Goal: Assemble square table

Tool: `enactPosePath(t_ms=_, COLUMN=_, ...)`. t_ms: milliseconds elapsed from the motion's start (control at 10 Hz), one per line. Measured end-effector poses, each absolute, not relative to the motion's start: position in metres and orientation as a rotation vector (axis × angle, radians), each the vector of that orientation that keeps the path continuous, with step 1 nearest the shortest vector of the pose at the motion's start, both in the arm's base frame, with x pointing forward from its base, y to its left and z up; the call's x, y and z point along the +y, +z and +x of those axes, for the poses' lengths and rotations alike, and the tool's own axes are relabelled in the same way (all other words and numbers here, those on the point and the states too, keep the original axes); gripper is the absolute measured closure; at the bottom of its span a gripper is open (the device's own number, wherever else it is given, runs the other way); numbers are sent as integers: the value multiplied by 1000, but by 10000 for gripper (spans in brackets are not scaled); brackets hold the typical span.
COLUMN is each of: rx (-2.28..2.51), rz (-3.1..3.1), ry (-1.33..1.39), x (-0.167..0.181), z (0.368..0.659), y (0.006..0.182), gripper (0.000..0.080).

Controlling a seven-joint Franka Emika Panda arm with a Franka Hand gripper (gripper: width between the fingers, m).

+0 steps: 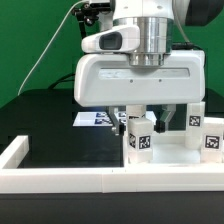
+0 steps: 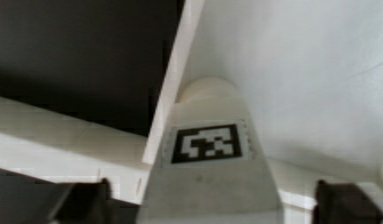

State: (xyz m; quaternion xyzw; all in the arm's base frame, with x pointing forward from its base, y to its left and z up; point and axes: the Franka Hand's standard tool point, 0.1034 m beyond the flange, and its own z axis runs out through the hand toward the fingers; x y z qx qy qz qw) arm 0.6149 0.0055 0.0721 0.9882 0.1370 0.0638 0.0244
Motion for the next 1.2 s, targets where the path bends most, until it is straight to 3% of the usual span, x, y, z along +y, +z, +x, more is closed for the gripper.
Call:
enactPosePath(t_ms=100, rx=402, rz=3061, ry=198, x=6, z=615, y=72, gripper=362)
enactPosePath(t_ms=200, rx=383, rz=3064, ry=198, x=6, z=615, y=72, gripper=511)
enactPosePath(t_ms=400, rx=349, rz=3071, ry=200, x=6, z=615, y=72, gripper=509)
enactPosePath(t_ms=1200, rx=-841, rz=3021, ry=226, x=2, z=612, y=71, gripper=500)
